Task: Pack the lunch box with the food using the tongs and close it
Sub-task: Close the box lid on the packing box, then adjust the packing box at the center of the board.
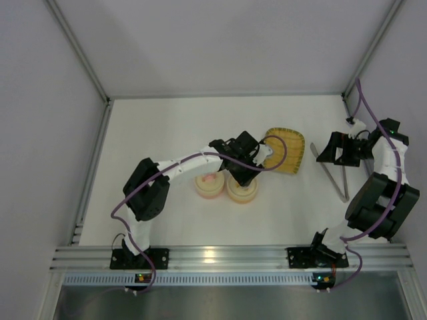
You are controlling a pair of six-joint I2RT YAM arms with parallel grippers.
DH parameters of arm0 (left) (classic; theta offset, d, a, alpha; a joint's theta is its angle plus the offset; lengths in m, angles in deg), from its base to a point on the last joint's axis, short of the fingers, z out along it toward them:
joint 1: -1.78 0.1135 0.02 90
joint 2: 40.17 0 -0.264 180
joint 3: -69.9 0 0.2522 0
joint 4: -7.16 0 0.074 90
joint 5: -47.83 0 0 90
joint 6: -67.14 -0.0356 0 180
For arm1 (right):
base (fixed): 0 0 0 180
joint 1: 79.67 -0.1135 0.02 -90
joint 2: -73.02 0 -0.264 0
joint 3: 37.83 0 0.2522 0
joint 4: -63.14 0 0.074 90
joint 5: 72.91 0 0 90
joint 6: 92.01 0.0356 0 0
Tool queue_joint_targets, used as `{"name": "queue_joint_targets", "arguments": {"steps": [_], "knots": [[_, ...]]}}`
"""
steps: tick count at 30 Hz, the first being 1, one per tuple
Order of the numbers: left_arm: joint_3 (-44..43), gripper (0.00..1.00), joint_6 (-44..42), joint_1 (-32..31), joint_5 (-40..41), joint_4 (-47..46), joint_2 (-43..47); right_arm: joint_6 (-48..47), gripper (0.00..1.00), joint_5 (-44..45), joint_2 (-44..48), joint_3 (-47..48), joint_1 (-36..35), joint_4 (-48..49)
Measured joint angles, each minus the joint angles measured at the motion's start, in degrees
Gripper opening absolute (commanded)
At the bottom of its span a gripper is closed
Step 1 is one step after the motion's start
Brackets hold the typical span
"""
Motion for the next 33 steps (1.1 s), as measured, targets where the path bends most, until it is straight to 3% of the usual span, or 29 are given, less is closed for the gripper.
{"name": "queue_joint_targets", "arguments": {"steps": [16,22,26,28,33], "knots": [[-11.34,0.63,-2.16,0.09,5.57,11.5,-1.46,-0.39,0.99,-0.07,0.0,0.22,0.0,-0.79],[-13.99,0.52,-2.89,0.55,7.69,13.0,2.25,-0.42,1.0,-0.13,0.0,0.24,0.0,-1.38],[-13.57,0.37,-2.36,2.1,6.99,14.49,5.57,-0.63,0.99,-0.15,0.0,0.59,-0.09,-2.1],[-11.89,0.36,-2.1,4.02,6.08,14.56,7.26,-0.9,0.99,-0.15,0.09,0.9,-0.09,-2.34],[-4.46,0.53,-2.93,12.07,6.23,16.59,11.5,-1.51,0.99,-0.15,0.2,1.29,-0.09,-2.99]]}}
